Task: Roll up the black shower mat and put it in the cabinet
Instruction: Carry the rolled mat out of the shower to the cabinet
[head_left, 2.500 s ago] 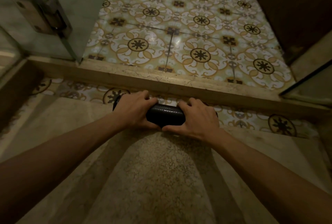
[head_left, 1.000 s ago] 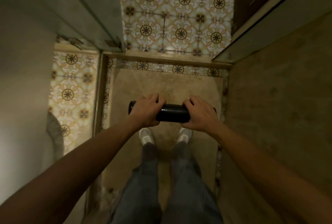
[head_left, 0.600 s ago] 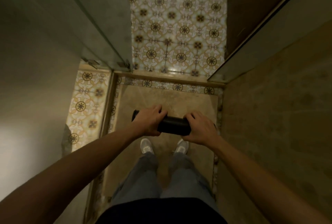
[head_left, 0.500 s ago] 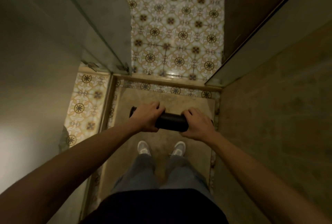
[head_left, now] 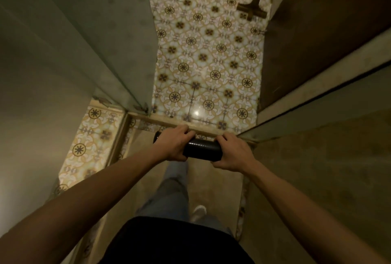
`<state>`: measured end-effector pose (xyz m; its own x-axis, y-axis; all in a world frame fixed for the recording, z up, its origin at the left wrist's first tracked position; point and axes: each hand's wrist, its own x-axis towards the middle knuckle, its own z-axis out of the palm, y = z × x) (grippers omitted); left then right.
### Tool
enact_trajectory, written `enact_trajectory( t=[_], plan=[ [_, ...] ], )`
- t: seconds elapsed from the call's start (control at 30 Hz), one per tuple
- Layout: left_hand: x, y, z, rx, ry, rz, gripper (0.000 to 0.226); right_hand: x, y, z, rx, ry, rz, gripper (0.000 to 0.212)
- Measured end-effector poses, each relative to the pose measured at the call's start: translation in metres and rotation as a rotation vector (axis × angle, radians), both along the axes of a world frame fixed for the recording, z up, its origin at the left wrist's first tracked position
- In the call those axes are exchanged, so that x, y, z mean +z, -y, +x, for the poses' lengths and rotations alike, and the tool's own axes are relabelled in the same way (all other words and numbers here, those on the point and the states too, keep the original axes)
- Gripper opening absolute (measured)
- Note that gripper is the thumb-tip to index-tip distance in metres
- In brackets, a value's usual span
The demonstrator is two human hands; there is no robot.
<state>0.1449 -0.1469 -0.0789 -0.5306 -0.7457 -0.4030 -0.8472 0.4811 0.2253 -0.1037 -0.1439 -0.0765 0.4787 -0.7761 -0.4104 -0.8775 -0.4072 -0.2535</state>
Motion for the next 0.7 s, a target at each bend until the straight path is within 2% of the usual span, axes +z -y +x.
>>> enact_trajectory(
  t=[0.17,0.43,0.7],
  plan=[
    [0.009,0.1,0.023,0.021,-0.037,-0.004,0.065,0.014,0.101,0.025,-0.017,-0.016,0.047,0.065],
    [0.03,0.234,0.054,0.03,-0.023,-0.002,0.066,0.038,0.236,0.056,-0.002,-0.028,-0.025,0.062],
    [0.027,0.361,0.046,0.025,0.017,-0.002,0.065,0.028,0.367,0.046,0.02,-0.008,0.01,0.063]
  ],
)
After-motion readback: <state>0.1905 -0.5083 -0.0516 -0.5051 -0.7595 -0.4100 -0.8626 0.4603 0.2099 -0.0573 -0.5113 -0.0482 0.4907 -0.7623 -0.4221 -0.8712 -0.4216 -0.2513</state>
